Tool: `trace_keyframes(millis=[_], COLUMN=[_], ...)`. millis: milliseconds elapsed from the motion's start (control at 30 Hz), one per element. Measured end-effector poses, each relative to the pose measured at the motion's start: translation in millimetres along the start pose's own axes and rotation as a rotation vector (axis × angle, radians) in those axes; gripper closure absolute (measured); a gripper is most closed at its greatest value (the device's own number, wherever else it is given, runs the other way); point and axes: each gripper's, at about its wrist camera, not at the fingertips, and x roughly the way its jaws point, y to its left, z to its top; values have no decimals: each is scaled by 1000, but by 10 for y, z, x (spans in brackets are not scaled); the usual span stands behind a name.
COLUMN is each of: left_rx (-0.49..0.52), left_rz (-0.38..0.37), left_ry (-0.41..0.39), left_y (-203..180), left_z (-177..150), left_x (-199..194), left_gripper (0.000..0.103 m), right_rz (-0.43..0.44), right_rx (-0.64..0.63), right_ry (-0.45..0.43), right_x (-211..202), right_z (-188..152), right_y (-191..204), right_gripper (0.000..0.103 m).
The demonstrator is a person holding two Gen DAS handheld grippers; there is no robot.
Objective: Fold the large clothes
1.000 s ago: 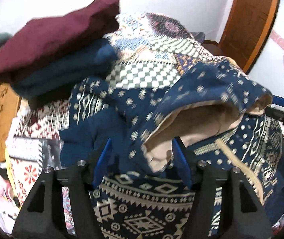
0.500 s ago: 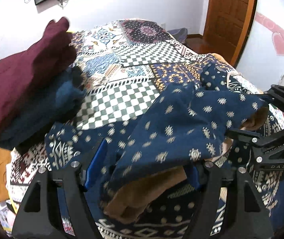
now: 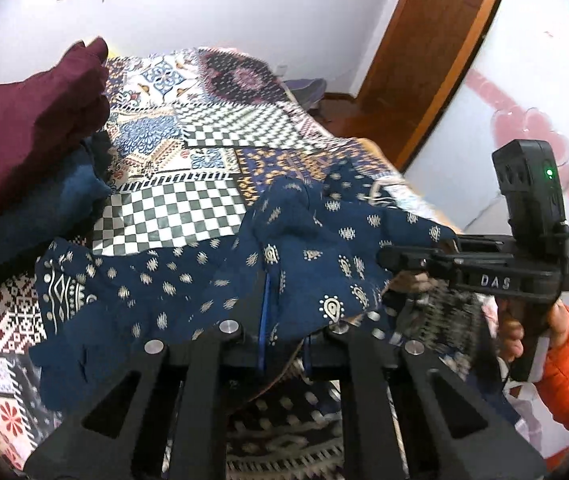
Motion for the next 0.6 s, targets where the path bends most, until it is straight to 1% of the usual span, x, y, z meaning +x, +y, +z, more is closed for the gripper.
trace_keyframes(millis=[133,267,300,367,433,500,600], left_rx=[7,0,-3,-11,-10,0,3], left_rz=[-6,6,4,13,47,83,117], left_ry=[-11,32,48,89,116,124,136], left_y=[-69,-66,-61,-54,-57,-56,-41], left_z=[-190,-485,-549,-710,-850,-974,-1103], left_x=[-251,-328,-320,-289,-266,-273,-325], left_gripper=[91,91,88,80,60,56,56], right_rz=[-16,-38,-46,-74,-88,-96,-107], right_rx=[-66,-64,-58,-50,-44,-37,-43], right_ry=[2,18,23,36,49,60,59], right_x=[-177,-231,-229,-201,-211,-248,-354], right_z=[-195,-400,-428,-464,-523,-558,-565], right_y=[226,252,231,190,161,144,164], right_gripper=[85,85,82,82,82,80,79])
